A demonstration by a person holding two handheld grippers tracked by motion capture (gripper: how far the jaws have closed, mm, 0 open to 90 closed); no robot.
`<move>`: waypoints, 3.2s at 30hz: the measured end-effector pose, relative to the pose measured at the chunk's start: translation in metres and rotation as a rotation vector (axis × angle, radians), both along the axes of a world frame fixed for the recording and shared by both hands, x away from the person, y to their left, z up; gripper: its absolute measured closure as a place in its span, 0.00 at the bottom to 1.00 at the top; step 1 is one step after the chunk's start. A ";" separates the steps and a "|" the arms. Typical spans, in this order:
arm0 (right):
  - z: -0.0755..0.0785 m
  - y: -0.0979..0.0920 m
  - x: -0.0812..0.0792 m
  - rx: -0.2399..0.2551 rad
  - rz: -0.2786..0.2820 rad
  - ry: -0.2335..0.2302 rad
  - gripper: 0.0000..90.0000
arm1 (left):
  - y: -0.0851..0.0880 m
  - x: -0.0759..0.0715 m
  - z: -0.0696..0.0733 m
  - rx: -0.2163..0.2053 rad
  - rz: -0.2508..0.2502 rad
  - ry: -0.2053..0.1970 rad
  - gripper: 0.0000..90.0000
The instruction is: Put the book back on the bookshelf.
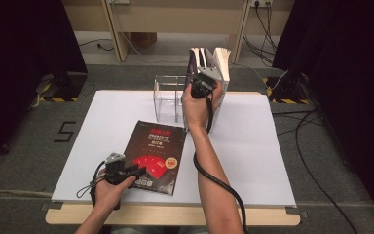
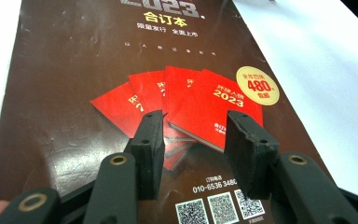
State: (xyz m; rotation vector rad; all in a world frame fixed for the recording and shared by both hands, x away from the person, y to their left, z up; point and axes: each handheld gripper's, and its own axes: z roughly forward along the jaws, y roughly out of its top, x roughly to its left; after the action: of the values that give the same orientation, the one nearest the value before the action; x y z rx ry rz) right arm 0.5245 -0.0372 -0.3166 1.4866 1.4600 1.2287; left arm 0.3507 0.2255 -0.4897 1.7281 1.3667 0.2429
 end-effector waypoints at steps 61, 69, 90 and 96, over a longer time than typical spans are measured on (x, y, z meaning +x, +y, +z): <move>-0.011 -0.026 -0.052 0.018 0.038 0.011 0.96 | -0.004 -0.002 0.000 0.004 -0.008 -0.003 0.63; -0.016 -0.026 -0.049 0.030 0.048 0.033 0.99 | -0.004 -0.002 0.000 0.005 -0.008 -0.003 0.63; -0.019 -0.028 -0.052 0.051 0.066 0.044 0.94 | -0.005 -0.002 0.000 0.002 -0.005 -0.002 0.63; -0.029 -0.030 -0.054 0.059 0.085 0.086 0.89 | -0.003 -0.001 0.000 0.001 0.002 -0.001 0.62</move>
State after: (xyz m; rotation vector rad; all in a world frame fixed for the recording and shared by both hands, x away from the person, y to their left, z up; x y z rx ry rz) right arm 0.4706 -0.0671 -0.3455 1.5479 1.5696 1.2823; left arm 0.3496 0.2225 -0.4901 1.7275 1.3677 0.2452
